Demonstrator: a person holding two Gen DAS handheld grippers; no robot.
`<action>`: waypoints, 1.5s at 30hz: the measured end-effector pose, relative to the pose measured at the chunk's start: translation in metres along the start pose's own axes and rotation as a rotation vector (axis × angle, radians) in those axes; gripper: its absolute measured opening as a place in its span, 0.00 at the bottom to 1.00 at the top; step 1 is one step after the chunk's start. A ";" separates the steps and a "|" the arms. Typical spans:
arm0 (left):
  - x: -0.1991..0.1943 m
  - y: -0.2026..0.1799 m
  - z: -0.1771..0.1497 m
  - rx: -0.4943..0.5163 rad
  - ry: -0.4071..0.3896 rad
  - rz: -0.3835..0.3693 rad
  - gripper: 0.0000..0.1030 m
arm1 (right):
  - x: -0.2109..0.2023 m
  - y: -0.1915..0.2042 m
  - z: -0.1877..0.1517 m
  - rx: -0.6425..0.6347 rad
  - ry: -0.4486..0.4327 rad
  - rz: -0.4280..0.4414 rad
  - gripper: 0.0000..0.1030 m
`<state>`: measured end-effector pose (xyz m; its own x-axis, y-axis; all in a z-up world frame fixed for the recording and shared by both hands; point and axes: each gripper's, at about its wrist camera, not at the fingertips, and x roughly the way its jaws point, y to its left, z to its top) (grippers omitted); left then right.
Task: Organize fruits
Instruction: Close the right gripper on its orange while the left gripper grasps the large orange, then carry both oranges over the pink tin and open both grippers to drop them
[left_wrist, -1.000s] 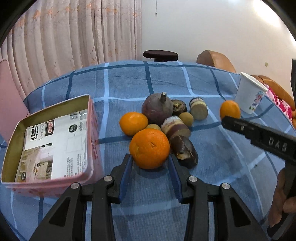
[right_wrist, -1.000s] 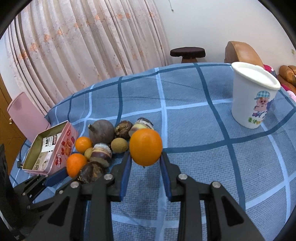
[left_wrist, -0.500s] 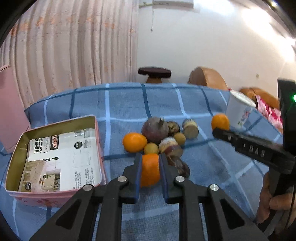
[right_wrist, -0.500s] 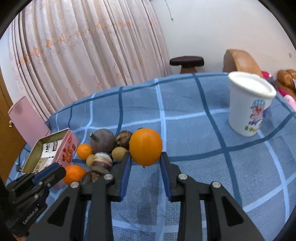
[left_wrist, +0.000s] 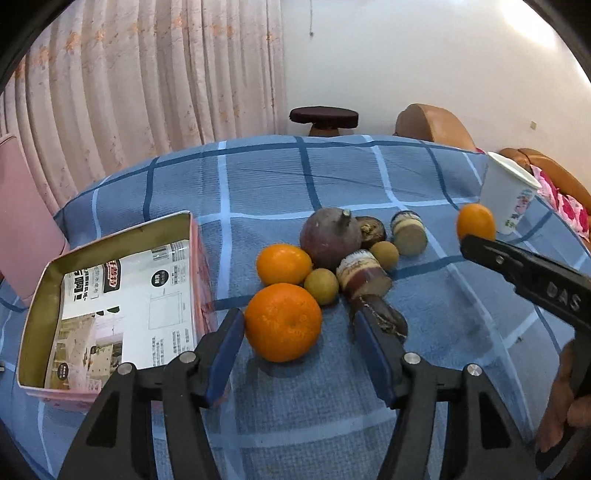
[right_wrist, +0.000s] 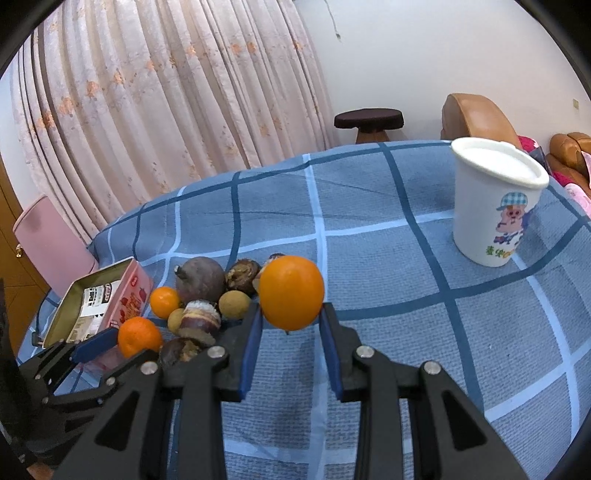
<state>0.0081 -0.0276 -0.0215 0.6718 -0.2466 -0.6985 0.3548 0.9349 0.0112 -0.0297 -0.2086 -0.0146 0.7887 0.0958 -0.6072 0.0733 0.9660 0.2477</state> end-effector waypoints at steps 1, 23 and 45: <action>0.001 0.001 0.002 0.003 0.003 0.005 0.62 | 0.000 0.000 0.000 0.000 0.000 0.000 0.34; 0.017 0.003 0.003 0.069 0.016 0.089 0.47 | -0.003 -0.007 0.003 0.024 -0.001 -0.003 0.36; -0.029 0.051 0.011 -0.111 -0.193 -0.067 0.45 | 0.054 -0.007 0.009 -0.011 0.160 -0.090 0.21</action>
<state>0.0139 0.0248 0.0070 0.7652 -0.3431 -0.5447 0.3358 0.9346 -0.1169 0.0179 -0.2124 -0.0428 0.6719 0.0452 -0.7393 0.1317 0.9749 0.1794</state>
